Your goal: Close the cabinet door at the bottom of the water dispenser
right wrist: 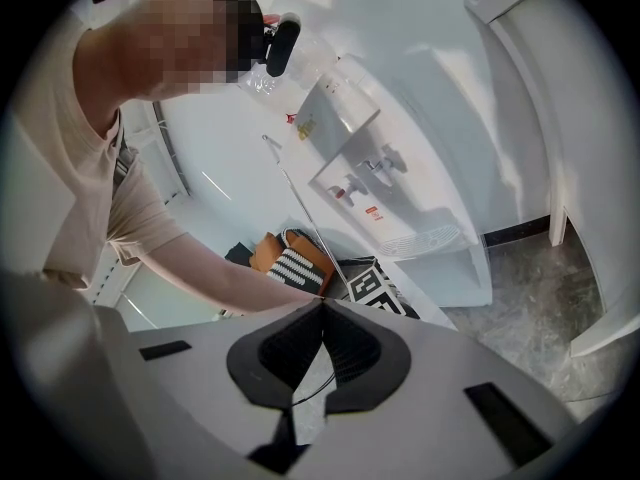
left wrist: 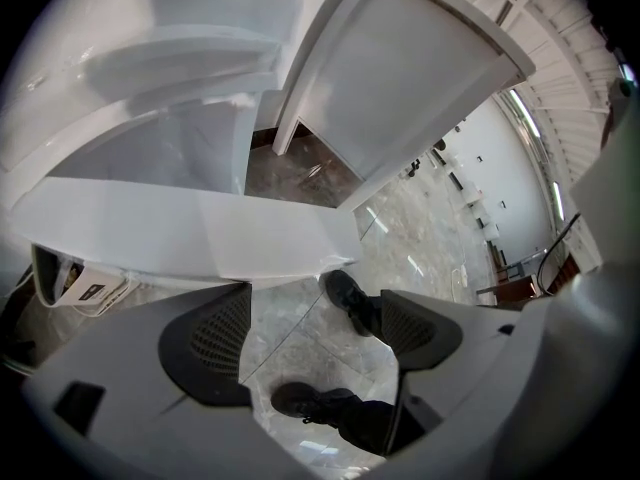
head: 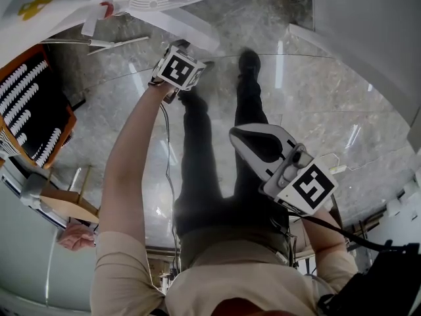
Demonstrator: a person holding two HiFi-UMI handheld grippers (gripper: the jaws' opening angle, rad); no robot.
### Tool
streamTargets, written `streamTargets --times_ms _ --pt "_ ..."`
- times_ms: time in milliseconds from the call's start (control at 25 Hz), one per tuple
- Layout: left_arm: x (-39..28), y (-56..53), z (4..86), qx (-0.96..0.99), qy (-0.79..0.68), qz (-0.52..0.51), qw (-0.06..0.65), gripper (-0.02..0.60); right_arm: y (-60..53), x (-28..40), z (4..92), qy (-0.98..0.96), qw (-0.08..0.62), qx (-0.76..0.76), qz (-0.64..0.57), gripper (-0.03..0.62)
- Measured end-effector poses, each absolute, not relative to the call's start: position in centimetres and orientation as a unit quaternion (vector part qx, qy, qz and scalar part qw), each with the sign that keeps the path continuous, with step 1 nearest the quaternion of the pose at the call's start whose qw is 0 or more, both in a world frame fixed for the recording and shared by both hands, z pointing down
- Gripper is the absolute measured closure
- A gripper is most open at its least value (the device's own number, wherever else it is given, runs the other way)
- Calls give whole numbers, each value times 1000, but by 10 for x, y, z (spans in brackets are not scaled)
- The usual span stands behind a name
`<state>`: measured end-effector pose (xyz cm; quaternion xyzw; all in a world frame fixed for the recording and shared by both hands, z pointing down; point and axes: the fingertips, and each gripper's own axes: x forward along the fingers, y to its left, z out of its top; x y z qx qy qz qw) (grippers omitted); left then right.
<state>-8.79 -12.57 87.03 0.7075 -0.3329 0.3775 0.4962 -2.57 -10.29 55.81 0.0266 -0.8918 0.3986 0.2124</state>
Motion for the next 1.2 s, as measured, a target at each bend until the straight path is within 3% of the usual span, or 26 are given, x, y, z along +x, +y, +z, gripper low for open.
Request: streamTargets --times_ms 1200 --pt "-92 -202 857 717 -393 361 449 213 -113 -5 557 -891 203 43 405 580"
